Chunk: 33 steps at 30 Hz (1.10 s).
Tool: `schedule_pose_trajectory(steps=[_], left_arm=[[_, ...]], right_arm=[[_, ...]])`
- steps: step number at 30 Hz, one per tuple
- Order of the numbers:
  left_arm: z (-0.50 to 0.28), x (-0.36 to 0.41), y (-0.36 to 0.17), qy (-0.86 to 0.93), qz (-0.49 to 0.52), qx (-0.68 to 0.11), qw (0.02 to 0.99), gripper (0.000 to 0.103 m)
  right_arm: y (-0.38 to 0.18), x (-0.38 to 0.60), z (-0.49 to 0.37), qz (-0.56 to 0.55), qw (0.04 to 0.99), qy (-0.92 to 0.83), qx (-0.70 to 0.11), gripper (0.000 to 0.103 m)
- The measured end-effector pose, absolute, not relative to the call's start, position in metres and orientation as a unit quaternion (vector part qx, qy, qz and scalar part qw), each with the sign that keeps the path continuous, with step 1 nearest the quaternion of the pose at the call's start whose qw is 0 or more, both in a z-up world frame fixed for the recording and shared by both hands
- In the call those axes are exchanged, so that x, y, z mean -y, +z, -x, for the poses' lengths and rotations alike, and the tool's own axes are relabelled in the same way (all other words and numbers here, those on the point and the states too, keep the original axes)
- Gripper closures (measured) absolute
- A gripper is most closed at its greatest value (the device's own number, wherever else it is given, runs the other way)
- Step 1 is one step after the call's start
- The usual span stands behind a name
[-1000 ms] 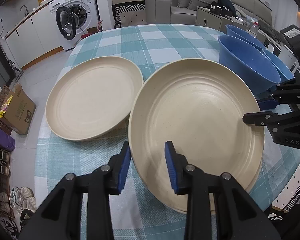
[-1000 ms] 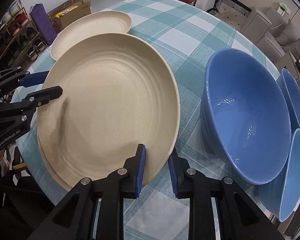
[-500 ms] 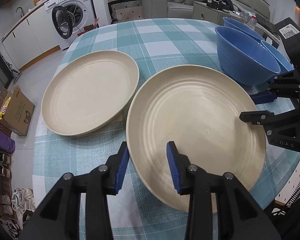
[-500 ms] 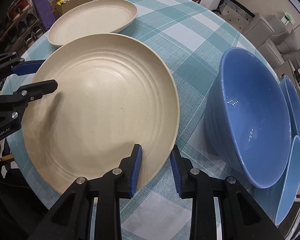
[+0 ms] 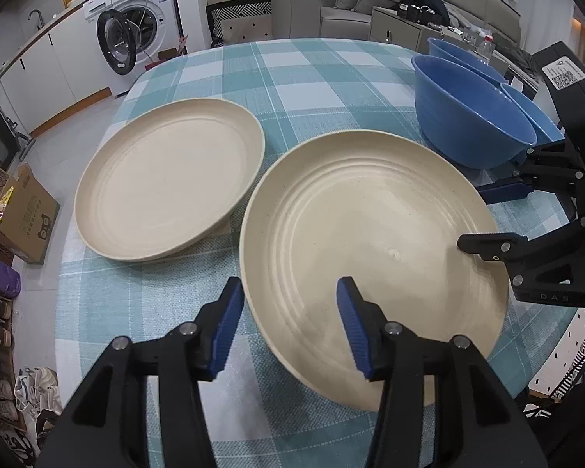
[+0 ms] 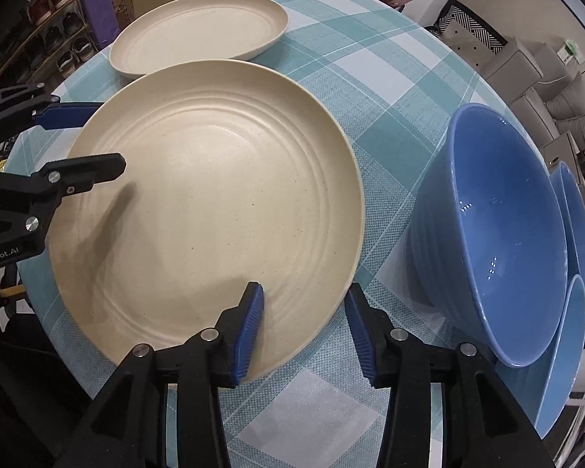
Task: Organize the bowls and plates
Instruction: 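Lower the beige plate flat onto the cloth beside another beige plate, then open both grippers to release the plate rim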
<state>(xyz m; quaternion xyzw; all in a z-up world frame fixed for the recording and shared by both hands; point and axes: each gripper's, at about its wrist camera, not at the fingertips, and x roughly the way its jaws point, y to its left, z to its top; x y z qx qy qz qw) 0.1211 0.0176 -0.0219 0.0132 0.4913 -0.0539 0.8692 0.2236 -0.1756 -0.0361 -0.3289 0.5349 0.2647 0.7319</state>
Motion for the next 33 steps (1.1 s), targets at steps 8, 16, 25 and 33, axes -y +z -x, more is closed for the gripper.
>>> schedule_pose_trajectory(steps=[8,16,25,33], left_arm=[[-0.112,-0.031,-0.006,-0.047,0.0,-0.468,0.883,0.046],[-0.106,-0.053,0.012,-0.025,0.022,-0.438,0.898,0.01],[-0.107,-0.076,0.033,-0.001,0.051,-0.404,0.913,0.0],[-0.107,-0.096,0.051,0.027,0.075,-0.363,0.928,0.0]], right_arm=[[-0.015,0.18,-0.225,0.291,0.749,0.288,-0.521,0.045],[0.01,0.174,-0.22,0.239,0.761,0.33,-0.505,0.026],[0.033,0.174,-0.232,0.186,0.789,0.329,-0.484,0.014],[0.06,0.179,-0.246,0.128,0.815,0.325,-0.462,0.008]])
